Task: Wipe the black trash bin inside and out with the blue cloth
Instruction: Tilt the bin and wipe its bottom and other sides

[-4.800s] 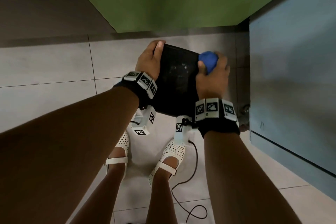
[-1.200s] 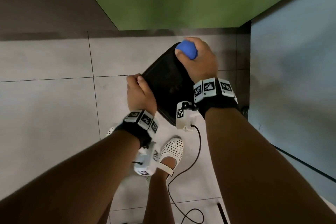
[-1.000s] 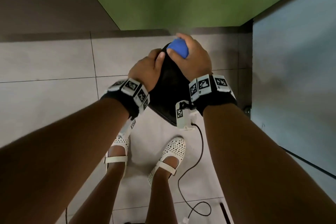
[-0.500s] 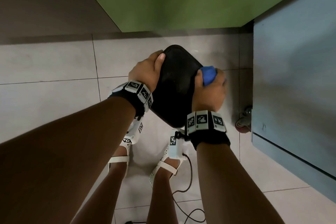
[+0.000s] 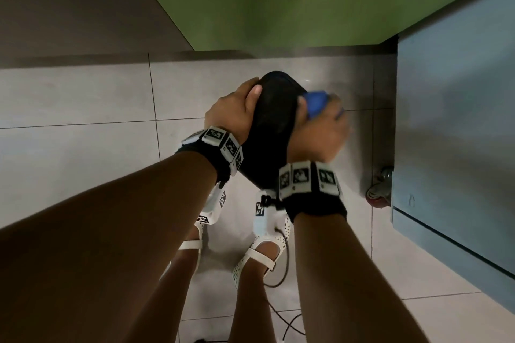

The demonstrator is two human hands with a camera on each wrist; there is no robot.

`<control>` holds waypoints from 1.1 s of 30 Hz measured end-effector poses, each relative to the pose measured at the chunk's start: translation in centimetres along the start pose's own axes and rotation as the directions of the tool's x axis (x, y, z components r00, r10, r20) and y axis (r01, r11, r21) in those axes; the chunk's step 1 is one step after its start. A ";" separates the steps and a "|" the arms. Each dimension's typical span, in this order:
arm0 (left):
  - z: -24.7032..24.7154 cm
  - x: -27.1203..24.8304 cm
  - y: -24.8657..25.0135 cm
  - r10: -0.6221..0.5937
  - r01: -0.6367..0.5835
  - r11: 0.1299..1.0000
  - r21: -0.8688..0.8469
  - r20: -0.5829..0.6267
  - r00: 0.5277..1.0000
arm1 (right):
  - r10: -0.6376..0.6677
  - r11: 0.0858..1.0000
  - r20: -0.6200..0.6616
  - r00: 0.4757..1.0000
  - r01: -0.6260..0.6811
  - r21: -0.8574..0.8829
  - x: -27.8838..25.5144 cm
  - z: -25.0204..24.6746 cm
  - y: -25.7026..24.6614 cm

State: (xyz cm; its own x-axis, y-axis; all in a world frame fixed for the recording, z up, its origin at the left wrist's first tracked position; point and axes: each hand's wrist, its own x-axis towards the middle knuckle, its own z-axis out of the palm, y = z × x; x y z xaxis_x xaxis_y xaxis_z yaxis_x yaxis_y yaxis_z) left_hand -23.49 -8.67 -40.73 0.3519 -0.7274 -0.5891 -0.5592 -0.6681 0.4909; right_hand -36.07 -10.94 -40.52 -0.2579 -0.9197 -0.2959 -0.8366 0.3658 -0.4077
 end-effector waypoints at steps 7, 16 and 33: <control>1.2 -0.3 -0.3 -0.037 0.026 0.987 -0.158 -0.065 0.997 | 0.330 0.930 -0.023 0.944 -0.320 0.179 1.5 -0.2 0.0; 3.8 -2.6 -1.2 -0.233 0.109 0.843 -0.527 -0.174 0.957 | -0.366 0.918 0.136 0.920 0.333 0.217 4.7 -1.4 1.3; 2.9 1.7 -0.6 0.030 -0.125 0.938 -0.323 -0.281 0.959 | -0.314 0.948 -0.075 0.947 0.317 0.037 -5.6 1.7 4.3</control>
State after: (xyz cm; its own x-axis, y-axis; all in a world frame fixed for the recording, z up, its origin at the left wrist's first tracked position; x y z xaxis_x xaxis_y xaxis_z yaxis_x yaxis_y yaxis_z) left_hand -24.72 -9.09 -43.91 0.5317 -0.7621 -0.3694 -0.3258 -0.5866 0.7414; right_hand -37.36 -4.00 -42.08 -0.0181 -0.9960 -0.0873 -0.8570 0.0604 -0.5118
